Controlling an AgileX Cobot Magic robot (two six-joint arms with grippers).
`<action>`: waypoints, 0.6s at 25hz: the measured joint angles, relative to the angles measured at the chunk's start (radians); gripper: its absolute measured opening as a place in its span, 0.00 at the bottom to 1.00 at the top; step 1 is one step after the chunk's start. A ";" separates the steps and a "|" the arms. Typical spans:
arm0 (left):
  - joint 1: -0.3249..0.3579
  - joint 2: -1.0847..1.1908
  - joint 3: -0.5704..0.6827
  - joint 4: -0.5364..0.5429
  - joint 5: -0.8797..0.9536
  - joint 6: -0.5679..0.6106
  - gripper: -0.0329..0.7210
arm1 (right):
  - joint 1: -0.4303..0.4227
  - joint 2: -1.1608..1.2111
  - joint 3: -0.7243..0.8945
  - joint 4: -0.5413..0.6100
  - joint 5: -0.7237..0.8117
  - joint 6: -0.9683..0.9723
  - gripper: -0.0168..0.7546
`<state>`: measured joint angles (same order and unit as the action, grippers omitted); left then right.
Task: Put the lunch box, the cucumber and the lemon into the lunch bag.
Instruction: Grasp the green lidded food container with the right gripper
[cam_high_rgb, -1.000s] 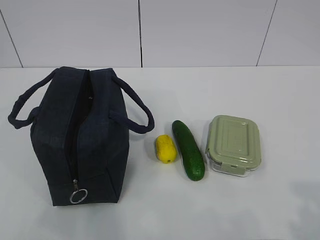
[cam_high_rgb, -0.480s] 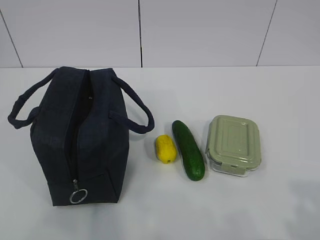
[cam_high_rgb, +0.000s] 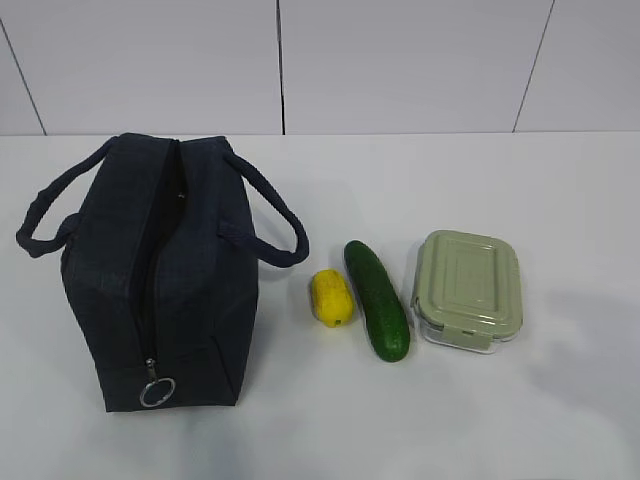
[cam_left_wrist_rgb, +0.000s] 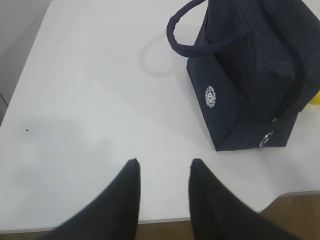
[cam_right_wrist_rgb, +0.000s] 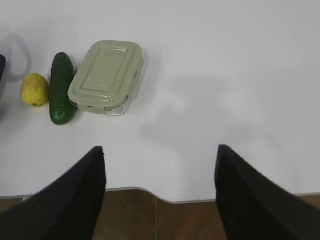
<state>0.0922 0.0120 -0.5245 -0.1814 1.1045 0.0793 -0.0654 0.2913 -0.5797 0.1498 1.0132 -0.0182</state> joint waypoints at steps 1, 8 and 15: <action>0.000 0.000 0.000 0.000 0.000 0.000 0.36 | 0.000 0.047 -0.011 0.004 0.000 0.000 0.68; 0.000 0.000 0.000 0.021 0.000 0.000 0.36 | 0.000 0.345 -0.053 0.032 0.000 0.000 0.68; 0.000 0.000 0.000 0.022 0.000 0.000 0.36 | 0.000 0.612 -0.134 0.143 -0.034 -0.105 0.68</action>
<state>0.0922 0.0120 -0.5245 -0.1589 1.1045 0.0793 -0.0654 0.9033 -0.7139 0.2932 0.9789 -0.1234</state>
